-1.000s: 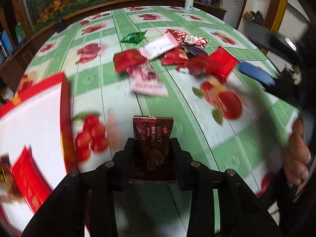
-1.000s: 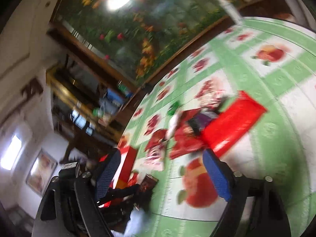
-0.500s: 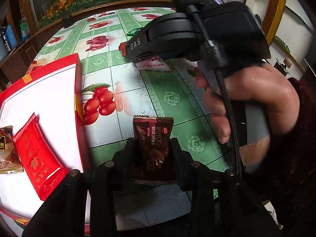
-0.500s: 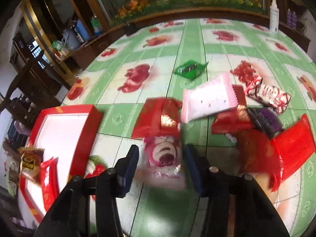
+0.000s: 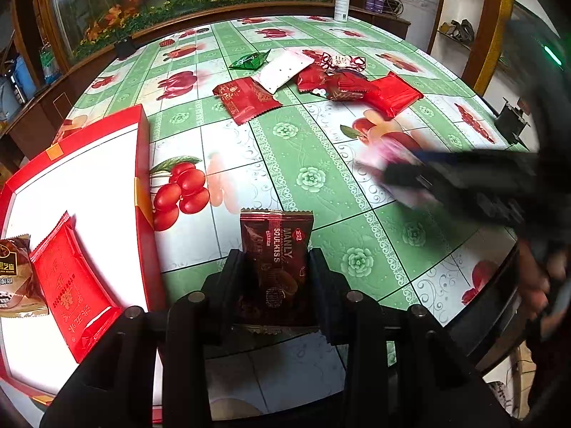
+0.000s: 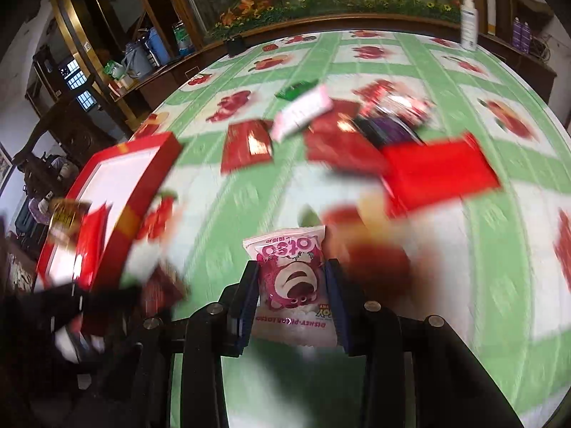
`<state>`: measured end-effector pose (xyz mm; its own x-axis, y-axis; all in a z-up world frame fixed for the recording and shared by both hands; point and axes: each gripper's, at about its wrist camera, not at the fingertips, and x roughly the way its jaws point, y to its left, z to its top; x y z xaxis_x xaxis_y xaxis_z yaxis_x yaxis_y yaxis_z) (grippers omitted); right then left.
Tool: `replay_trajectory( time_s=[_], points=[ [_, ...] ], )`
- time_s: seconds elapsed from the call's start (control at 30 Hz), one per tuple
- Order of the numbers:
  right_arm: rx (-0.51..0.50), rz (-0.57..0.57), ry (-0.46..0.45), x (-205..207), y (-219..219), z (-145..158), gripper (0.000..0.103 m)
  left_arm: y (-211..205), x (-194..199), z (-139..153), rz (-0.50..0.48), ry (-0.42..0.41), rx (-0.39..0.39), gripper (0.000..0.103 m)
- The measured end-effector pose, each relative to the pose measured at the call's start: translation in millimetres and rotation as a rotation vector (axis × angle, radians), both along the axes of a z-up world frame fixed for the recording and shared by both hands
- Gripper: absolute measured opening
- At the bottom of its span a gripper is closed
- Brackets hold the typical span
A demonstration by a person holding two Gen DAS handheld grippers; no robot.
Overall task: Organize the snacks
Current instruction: 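Grasp the pink Lotso bag with the right gripper while the left holds the chocolate bar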
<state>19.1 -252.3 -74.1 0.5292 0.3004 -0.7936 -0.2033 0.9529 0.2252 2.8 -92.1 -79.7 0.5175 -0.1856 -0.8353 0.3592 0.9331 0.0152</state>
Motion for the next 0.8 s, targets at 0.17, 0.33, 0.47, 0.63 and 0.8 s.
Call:
replay_trajectory(
  time_s=[0.17, 0.33, 0.47, 0.63, 0.8],
  points=[
    [0.001, -0.004, -0.018, -30, -11, -1, 0.038, -4, -3, 0, 0.006, -0.018, 0.022, 0.036],
    [-0.075, 0.0, -0.061, -37, -1, -1, 0.04, -8, -6, 1, 0.004, -0.039, 0.051, 0.036],
    [-0.142, 0.007, -0.099, -42, 9, -4, 0.042, -10, -6, 0, 0.006, -0.055, 0.062, 0.036],
    [-0.153, -0.001, -0.119, -44, 10, -5, 0.042, -11, -7, 0, 0.0, -0.071, 0.074, 0.036],
    [-0.166, 0.006, -0.16, -49, 11, -7, 0.042, -12, -7, 0, -0.01, -0.08, 0.077, 0.036]
  ],
)
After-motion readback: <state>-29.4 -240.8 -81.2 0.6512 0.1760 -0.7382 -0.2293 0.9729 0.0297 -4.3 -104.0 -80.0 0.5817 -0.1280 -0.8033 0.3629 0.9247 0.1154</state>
